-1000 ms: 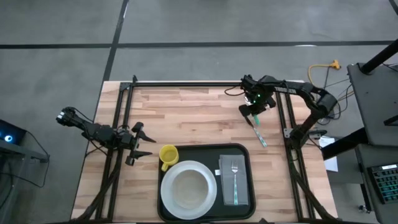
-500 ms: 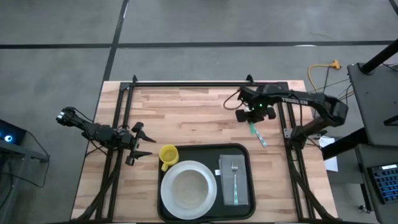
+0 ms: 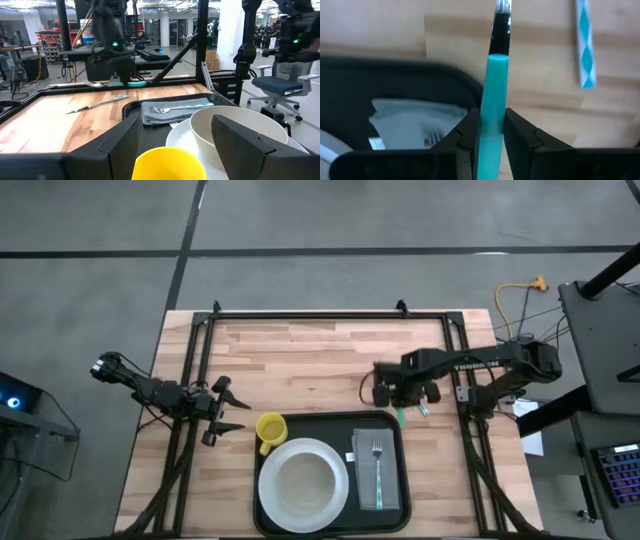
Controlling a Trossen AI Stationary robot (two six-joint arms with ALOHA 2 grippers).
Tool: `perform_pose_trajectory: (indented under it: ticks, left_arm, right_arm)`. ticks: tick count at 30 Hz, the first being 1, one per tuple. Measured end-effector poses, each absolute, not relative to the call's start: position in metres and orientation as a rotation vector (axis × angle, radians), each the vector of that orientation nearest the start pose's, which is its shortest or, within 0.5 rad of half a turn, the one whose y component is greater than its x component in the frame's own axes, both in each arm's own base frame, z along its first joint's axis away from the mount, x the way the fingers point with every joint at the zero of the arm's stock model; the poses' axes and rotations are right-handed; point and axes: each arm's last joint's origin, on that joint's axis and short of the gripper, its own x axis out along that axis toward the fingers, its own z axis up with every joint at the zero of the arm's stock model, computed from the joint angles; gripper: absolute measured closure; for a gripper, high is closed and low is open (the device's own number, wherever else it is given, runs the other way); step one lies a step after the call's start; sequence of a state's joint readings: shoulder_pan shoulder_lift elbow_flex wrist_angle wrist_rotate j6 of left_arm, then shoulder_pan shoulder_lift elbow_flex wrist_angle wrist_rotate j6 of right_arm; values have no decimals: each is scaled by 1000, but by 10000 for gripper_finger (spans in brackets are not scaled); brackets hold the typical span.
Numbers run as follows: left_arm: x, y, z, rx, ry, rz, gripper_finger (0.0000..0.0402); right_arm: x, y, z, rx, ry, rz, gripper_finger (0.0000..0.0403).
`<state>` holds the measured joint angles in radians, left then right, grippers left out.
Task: Set up tray
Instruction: Put the green spoon to the left of the white fork on the gray napkin on the black serving tray
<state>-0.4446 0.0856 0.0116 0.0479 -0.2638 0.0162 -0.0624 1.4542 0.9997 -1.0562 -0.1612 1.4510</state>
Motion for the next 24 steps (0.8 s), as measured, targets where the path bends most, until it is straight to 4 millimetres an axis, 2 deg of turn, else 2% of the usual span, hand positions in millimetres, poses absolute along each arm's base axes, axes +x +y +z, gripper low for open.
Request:
perform_pose_trajectory:
  ticks: [13, 20, 24]
  left_arm:
    - [95, -37, 165, 25, 23, -181, 178]
    - [95, -37, 165, 25, 23, -180, 178]
    - [95, -37, 165, 25, 23, -180, 178]
  right_arm:
    - [258, 89, 206, 1486, 1203, -976, 346]
    - [273, 132, 203, 1497, 1221, -947, 346]
    - [290, 145, 202, 1470, 1240, -950, 346]
